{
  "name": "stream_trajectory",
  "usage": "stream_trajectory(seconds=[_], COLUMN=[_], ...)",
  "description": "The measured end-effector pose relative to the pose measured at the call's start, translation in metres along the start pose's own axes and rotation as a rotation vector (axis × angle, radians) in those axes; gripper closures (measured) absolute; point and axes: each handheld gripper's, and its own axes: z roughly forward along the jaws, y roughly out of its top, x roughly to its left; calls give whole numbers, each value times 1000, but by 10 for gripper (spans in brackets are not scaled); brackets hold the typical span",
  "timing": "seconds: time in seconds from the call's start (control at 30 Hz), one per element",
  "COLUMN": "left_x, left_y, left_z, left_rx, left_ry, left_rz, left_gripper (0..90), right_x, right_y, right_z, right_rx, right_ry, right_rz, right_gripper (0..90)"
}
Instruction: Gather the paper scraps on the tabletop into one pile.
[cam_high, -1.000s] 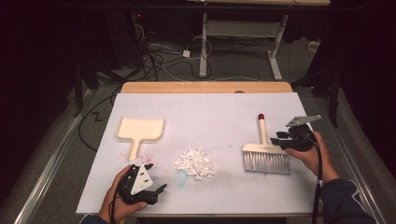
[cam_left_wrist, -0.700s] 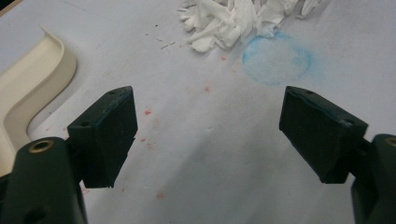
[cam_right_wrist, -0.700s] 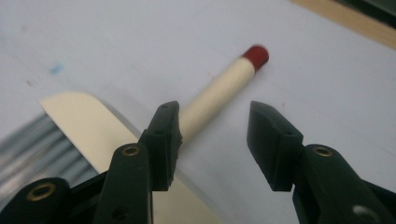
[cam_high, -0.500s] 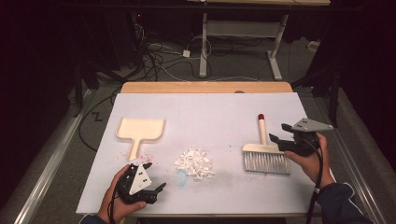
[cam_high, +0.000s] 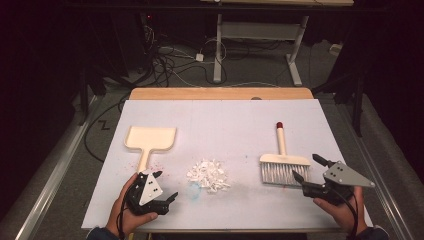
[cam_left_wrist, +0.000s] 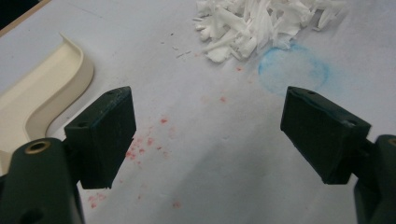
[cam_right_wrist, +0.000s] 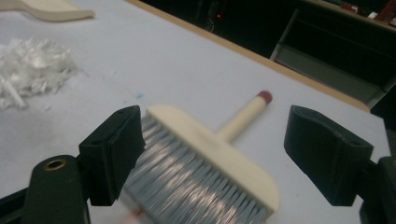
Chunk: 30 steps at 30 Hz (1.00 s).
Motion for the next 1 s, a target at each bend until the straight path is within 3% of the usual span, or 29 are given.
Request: stream_trajectory(seconds=[0.1, 0.43, 1.0], left_x=[-1, -2, 1], left_y=[-1, 2, 1], left_z=[1, 2, 2], left_rx=[11, -1, -1], left_ry=[-4, -7, -1], left_rz=[9, 22, 4], left_gripper=[173, 173, 173], right_x=[7, 12, 12], right_y=[-6, -6, -5], right_z=[-4, -7, -7], right_rx=[24, 3, -2], right_ry=[-13, -15, -16], right_rz=[-46, -35, -41], right_gripper=[209, 209, 204])
